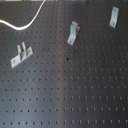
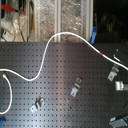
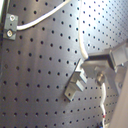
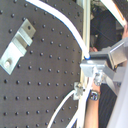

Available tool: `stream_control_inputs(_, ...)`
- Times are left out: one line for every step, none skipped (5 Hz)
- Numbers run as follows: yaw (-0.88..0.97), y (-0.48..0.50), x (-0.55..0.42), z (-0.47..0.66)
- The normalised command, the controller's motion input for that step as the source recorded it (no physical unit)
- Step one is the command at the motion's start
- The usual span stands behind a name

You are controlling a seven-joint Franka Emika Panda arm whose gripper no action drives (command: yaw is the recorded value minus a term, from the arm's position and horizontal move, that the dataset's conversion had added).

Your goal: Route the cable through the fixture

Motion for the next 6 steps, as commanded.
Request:
stream_control_inputs(0.0,-0.001,-0.001,0.03)
stream_control_inputs(-0.28,0.147,-0.324,0.23)
stream_control_inputs(-0.22,0.219,-0.57,0.31)
stream_control_inputs(-0.21,0.215,-0.609,0.33)
stream_control_inputs(-0.21,0.113,-0.596,0.42)
stream_control_inputs(-0.28,0.012,-0.492,0.36)
